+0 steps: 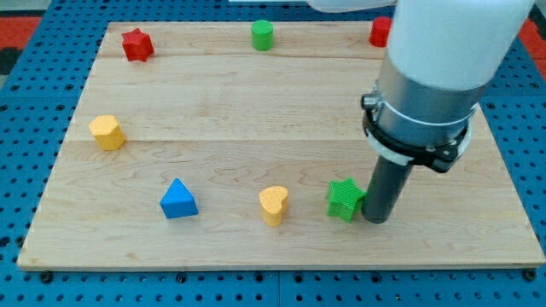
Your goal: Move blue cube towards the green star
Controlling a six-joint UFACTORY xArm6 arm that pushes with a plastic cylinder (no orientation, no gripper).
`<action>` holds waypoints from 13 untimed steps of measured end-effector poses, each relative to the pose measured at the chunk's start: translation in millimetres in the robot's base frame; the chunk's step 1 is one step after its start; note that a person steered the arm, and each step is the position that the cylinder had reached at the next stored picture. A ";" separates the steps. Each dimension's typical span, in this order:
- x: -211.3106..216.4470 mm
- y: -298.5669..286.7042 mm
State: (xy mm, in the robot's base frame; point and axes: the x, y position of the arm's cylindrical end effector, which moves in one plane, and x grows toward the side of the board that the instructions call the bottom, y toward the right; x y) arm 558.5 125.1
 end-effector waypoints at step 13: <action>-153.3 -96.9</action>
State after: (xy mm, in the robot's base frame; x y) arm 405.1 28.1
